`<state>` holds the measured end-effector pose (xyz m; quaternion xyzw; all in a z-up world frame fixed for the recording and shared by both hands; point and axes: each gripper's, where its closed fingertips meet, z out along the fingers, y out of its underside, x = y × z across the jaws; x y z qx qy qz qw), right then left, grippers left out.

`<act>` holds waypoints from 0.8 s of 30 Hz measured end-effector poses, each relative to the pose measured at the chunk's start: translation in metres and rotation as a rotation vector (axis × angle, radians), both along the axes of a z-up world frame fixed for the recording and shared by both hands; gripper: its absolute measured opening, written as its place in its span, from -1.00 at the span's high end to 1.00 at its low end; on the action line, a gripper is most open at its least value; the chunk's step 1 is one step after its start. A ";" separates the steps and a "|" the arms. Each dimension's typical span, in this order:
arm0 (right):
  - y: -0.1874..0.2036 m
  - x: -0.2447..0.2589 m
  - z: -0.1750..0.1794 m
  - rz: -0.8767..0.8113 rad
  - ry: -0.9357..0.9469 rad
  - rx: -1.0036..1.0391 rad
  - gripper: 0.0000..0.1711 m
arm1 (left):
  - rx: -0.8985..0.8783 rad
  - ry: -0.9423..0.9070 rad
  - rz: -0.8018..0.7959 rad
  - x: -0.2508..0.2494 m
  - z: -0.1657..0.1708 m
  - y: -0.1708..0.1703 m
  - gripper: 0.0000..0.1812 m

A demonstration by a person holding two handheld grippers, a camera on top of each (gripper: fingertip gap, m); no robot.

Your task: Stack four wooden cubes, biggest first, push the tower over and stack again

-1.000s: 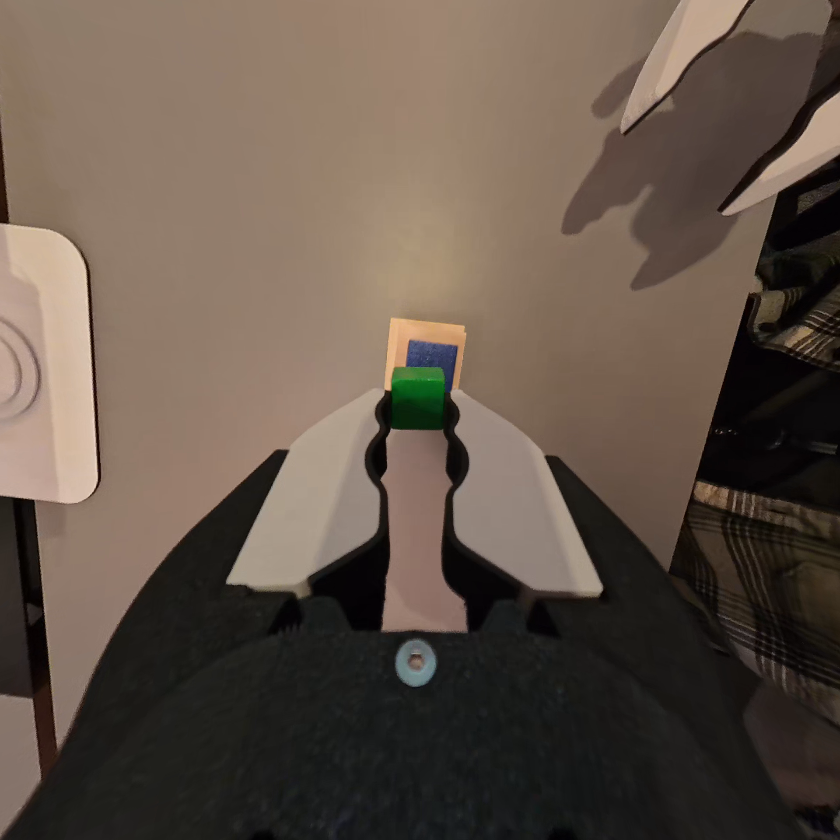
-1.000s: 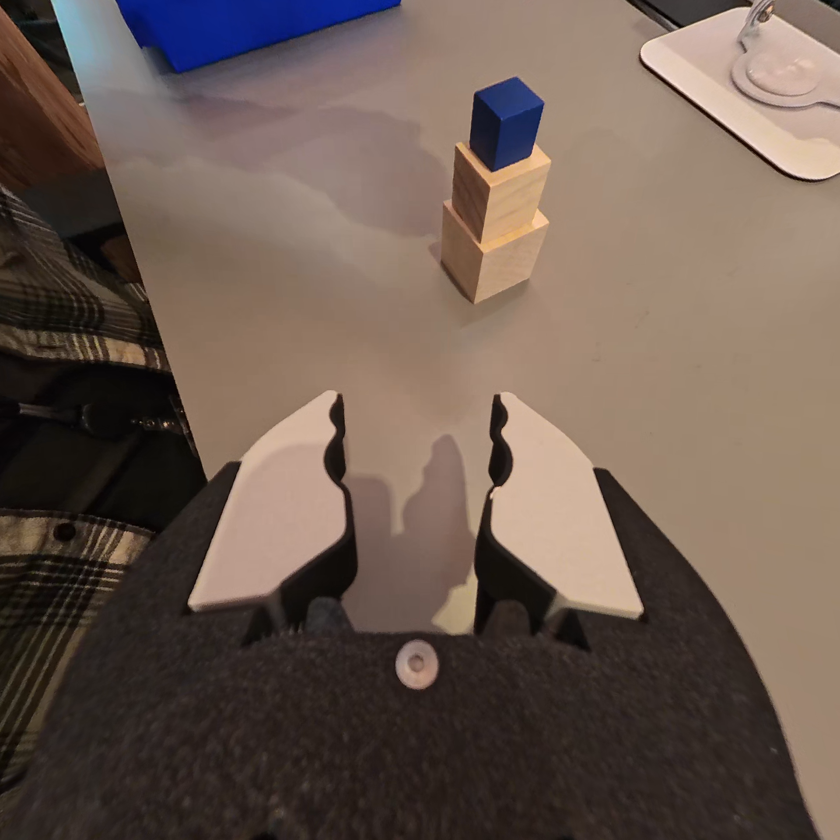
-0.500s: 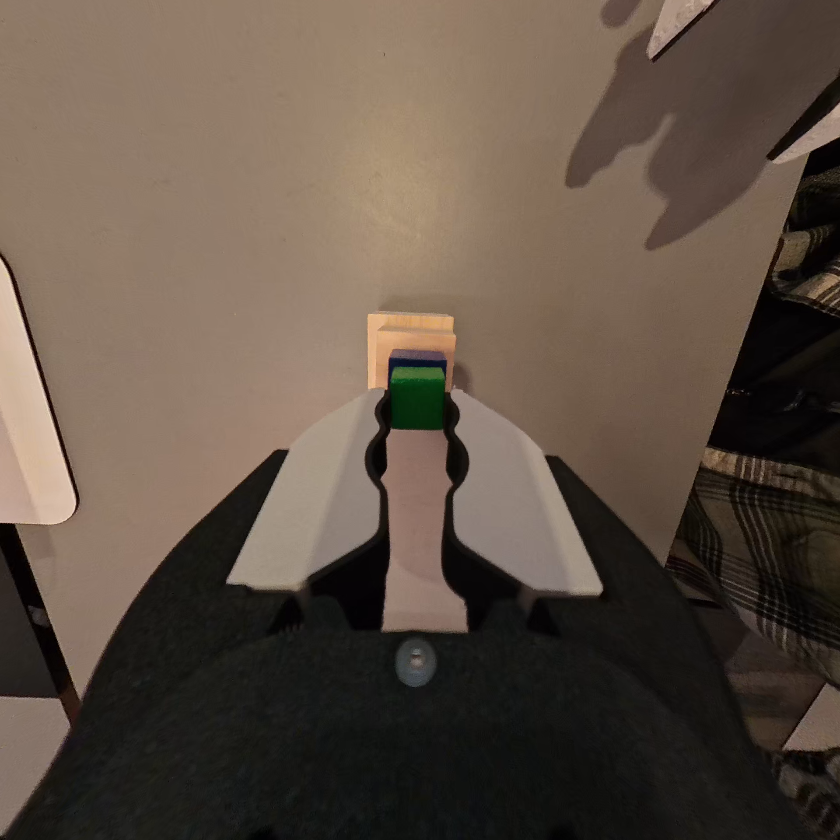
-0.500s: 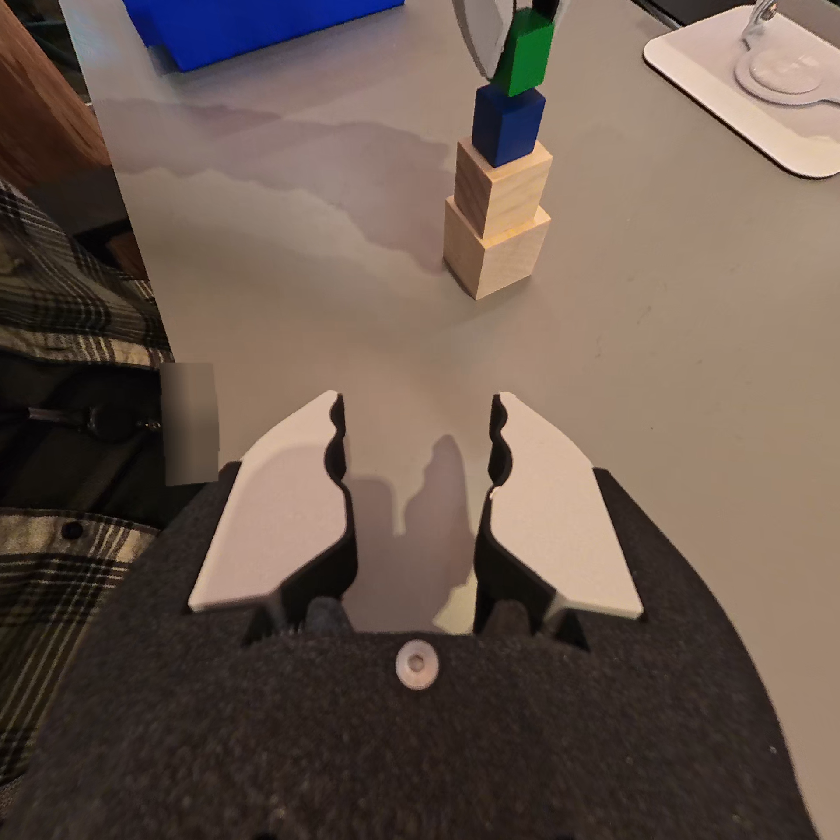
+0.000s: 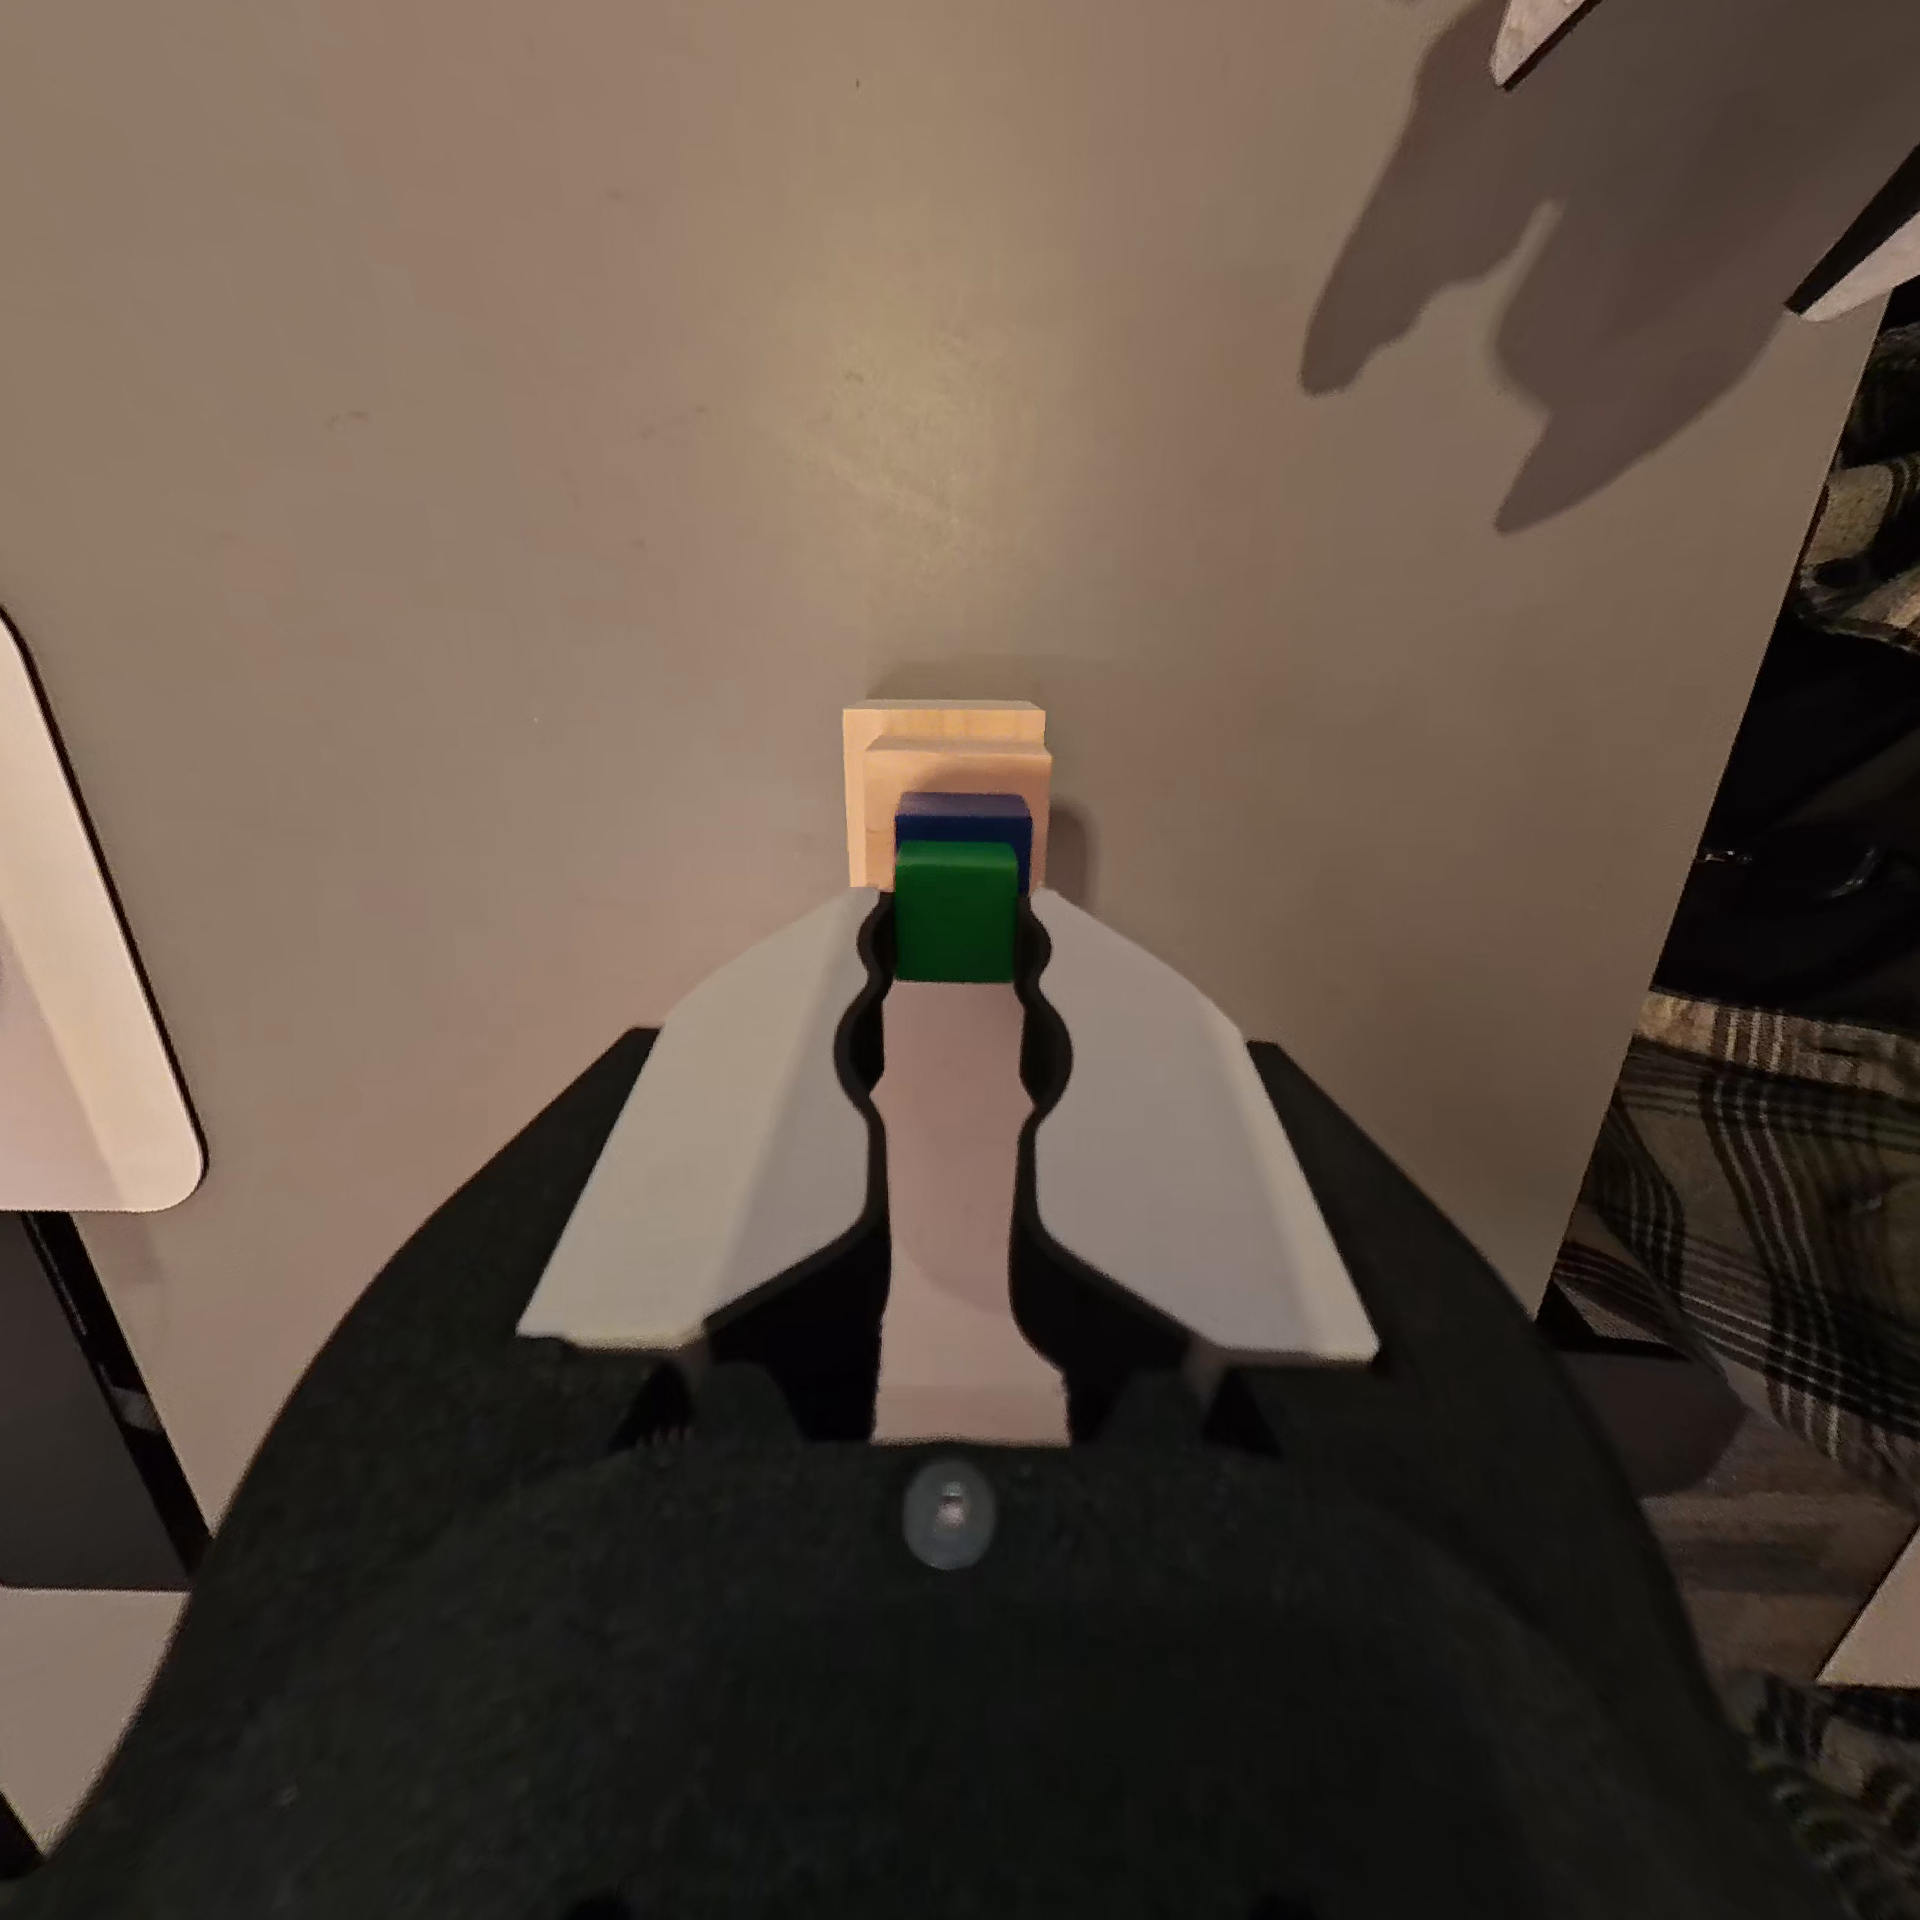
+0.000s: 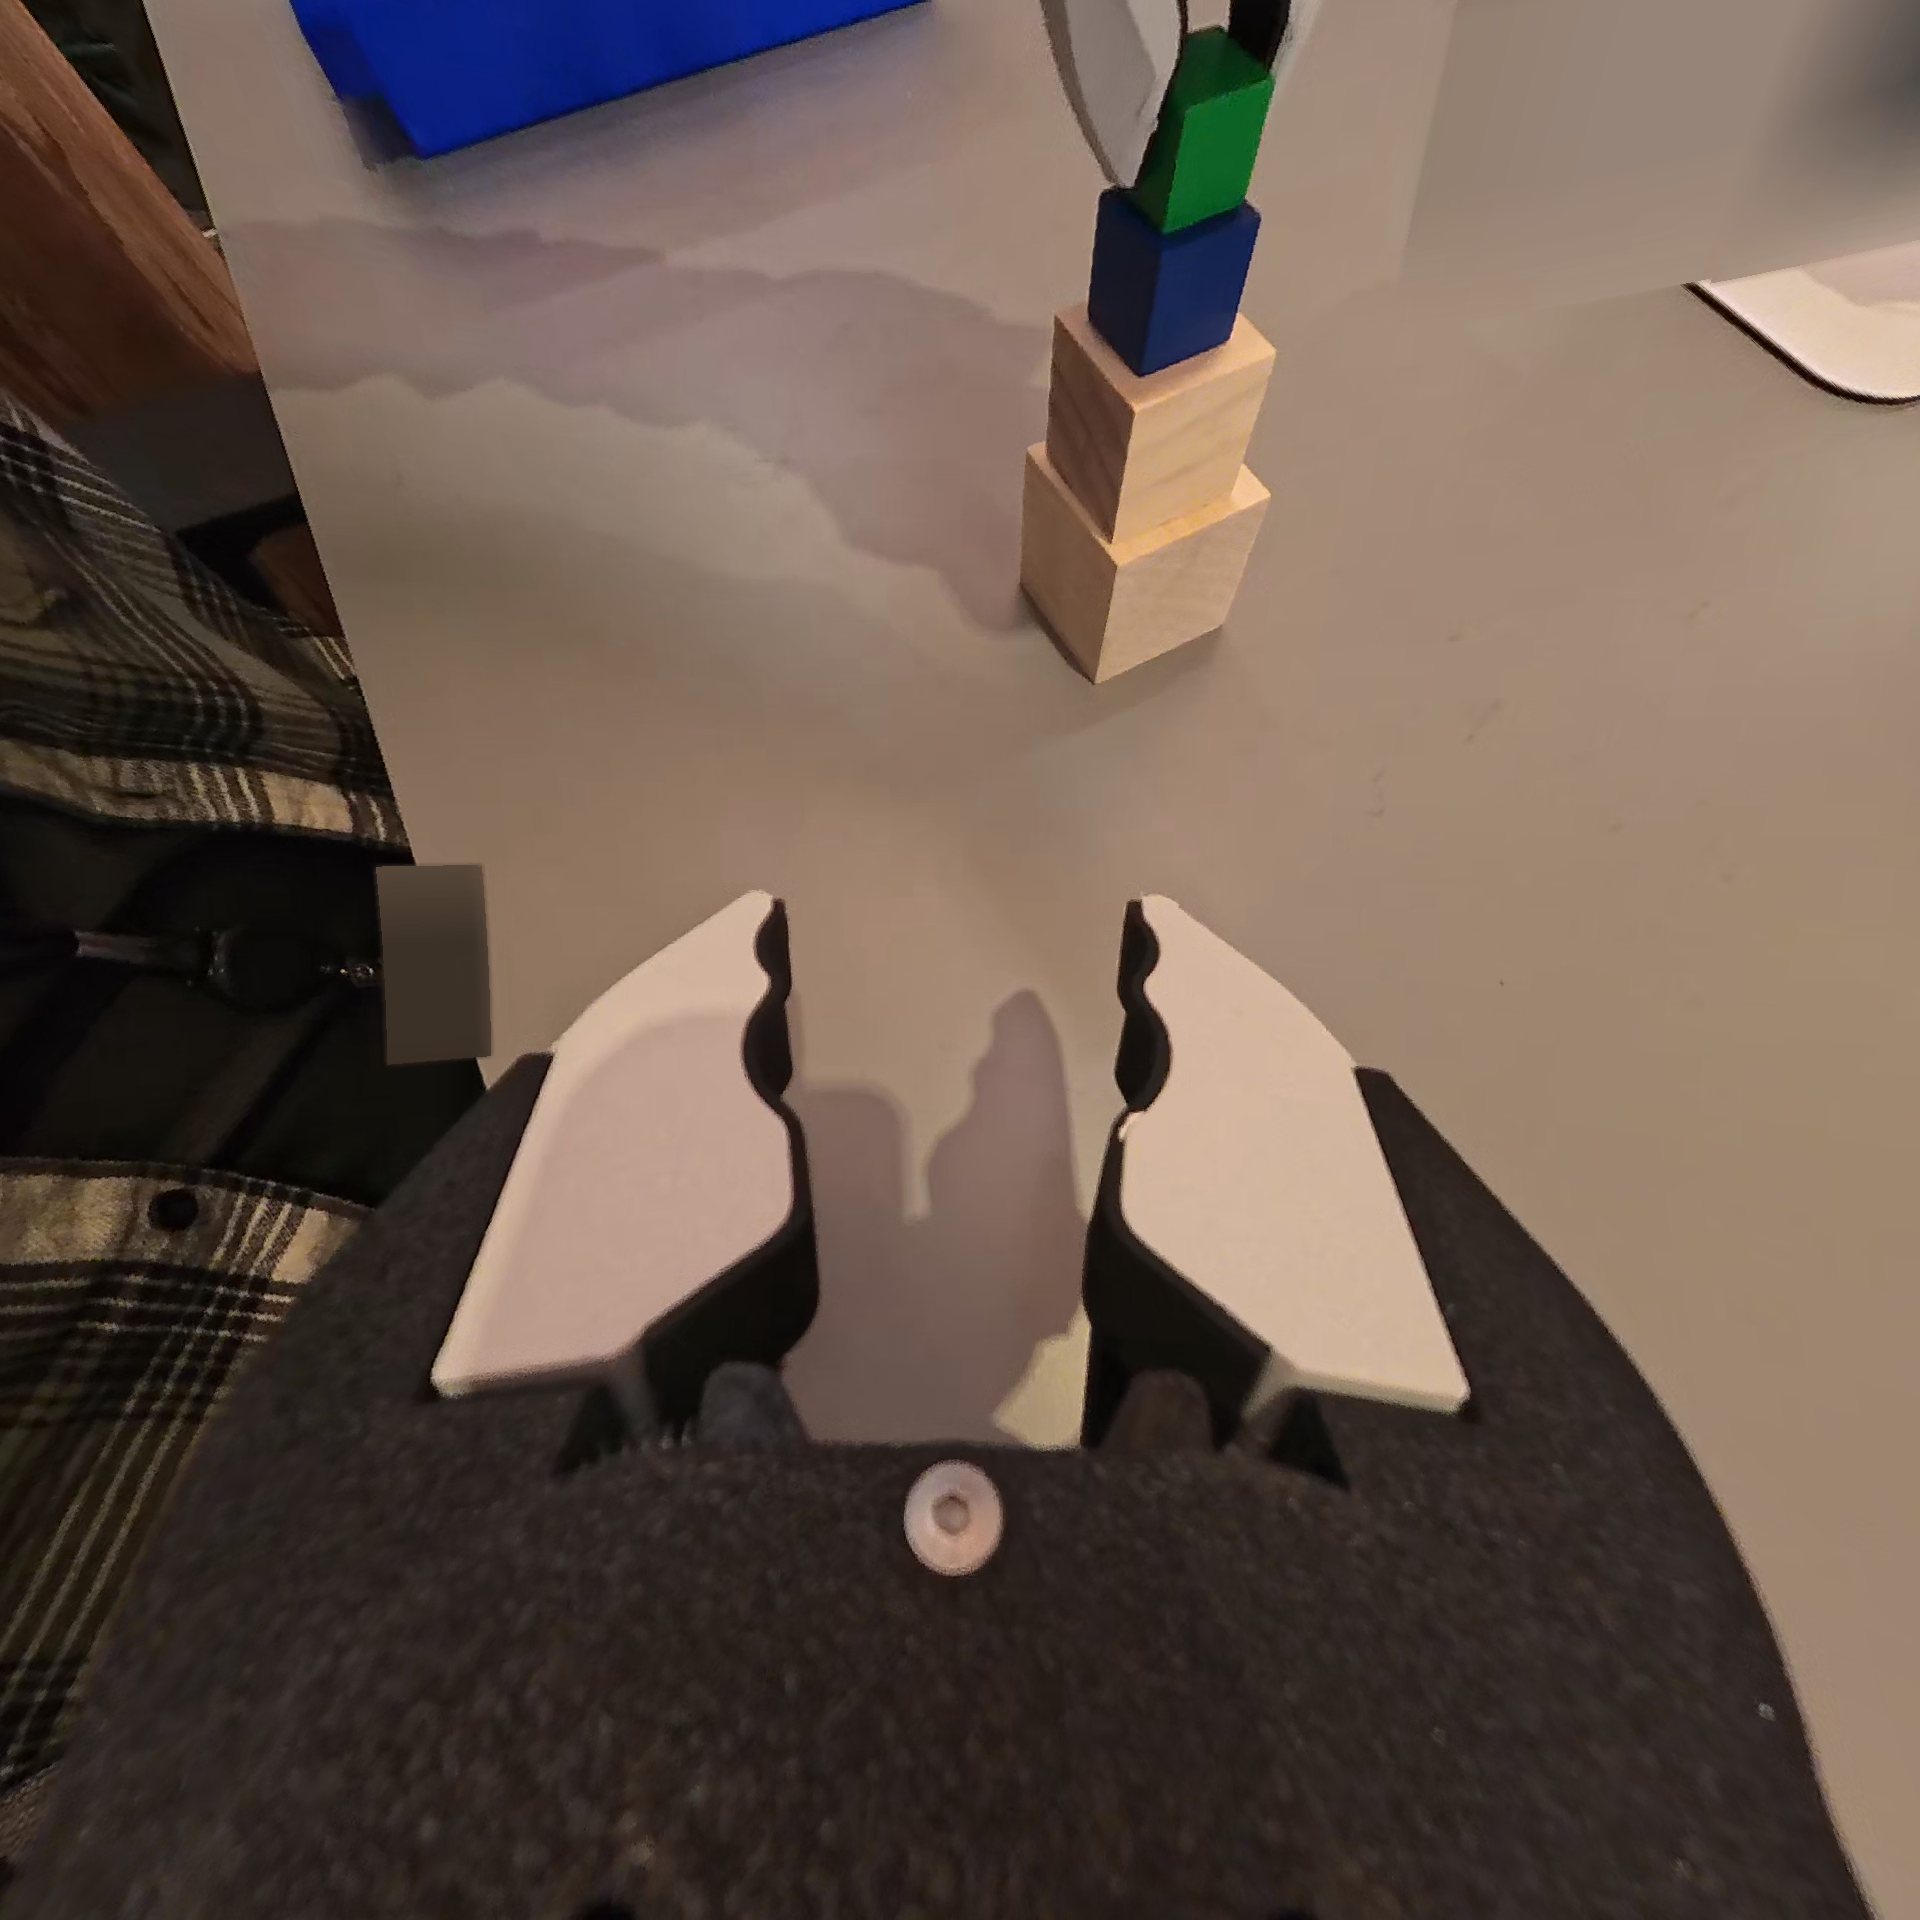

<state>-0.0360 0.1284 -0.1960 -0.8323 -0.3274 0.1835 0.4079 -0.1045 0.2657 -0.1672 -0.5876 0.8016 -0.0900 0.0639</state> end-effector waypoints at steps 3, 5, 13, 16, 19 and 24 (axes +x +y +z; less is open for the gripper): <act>0.000 0.000 0.000 0.000 0.001 0.000 0.29 | -0.003 -0.001 -0.001 0.001 0.000 0.000 0.77; 0.000 0.001 0.001 -0.004 0.002 0.002 0.29 | -0.010 -0.010 -0.001 0.002 0.000 -0.002 0.77; 0.000 0.001 0.000 -0.002 0.004 -0.002 0.29 | -0.014 -0.003 0.008 0.001 -0.003 -0.001 0.73; 0.000 0.001 0.001 -0.004 0.005 0.001 0.29 | -0.016 -0.016 0.017 0.002 -0.001 0.000 0.62; 0.000 0.001 0.001 -0.006 0.008 0.005 0.27 | -0.009 -0.042 0.023 0.002 0.006 0.003 0.47; 0.002 0.006 0.000 -0.025 0.004 0.006 0.22 | 0.029 -0.222 0.100 -0.006 0.036 0.014 0.06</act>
